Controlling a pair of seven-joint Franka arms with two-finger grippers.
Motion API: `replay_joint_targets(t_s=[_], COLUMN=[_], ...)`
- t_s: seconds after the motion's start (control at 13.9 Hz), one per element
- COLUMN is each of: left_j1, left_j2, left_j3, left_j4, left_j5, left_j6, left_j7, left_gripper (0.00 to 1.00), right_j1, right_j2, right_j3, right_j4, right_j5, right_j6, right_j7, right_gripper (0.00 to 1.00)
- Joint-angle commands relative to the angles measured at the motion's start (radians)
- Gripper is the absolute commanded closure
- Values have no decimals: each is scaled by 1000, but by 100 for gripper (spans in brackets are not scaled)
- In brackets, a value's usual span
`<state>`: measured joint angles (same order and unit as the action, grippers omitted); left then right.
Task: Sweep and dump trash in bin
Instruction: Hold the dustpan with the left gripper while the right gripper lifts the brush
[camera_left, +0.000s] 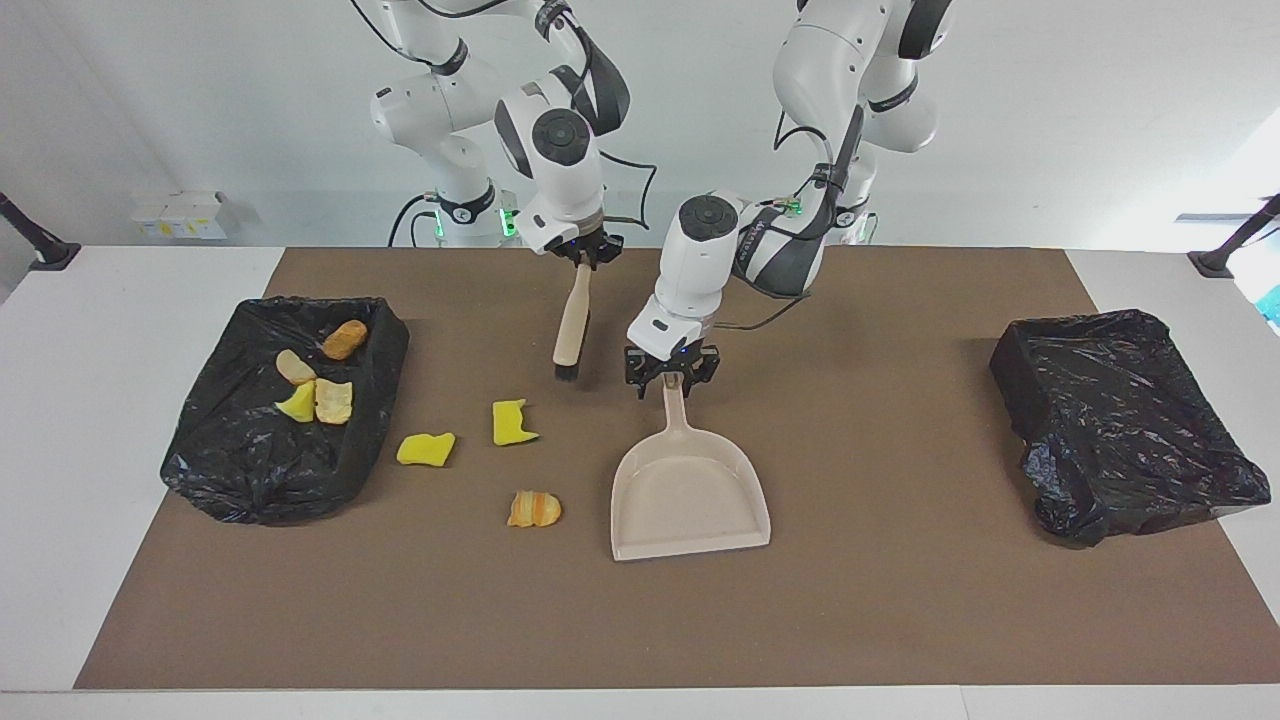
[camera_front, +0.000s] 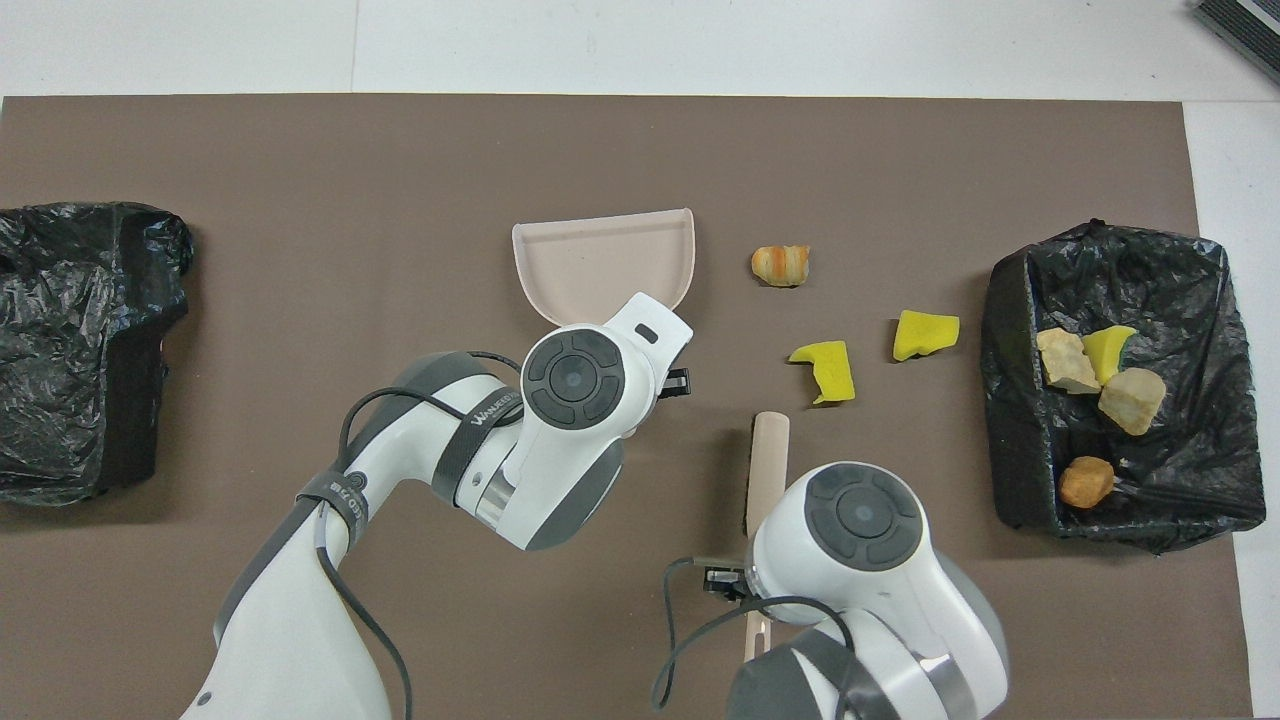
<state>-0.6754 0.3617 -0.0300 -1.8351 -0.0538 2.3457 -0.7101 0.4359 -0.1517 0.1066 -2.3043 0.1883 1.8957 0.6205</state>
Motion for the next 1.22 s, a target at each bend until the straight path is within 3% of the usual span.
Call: replay_joint_targets(t_s=[0.0,0.14,0.36,0.79,0.93,1.15], left_j1=[-3,-1,17,123,145,187], left_j2=[-6,-13,-36,-151,-162,-164], left_j3=[5,5,16,16,16,16], left_j4=[5,8,22,11,7,-3], left_j5=[63,142,161,161,161,160], left_j6=[-26,-37,-81,-276,-336,-344], left_j7=[-2,9,122,656,818,1180], left_gripper=[100,100,100,100,100,100], right_j1=[-87,-152,-190,-354,-405,-419], right_j2=[32,76,115,196,204,251], right_j3=[13,13,12,10,10,10], right_j4=[32,87,133,218,221,218], right_j5=[-33,-52,-168,-386,-492,-642], right_j6=[23,8,13,45,65,69], right_j7=[-79,-132,-154,-309,-421,-435], right_gripper=[100,100,100,100,100,100])
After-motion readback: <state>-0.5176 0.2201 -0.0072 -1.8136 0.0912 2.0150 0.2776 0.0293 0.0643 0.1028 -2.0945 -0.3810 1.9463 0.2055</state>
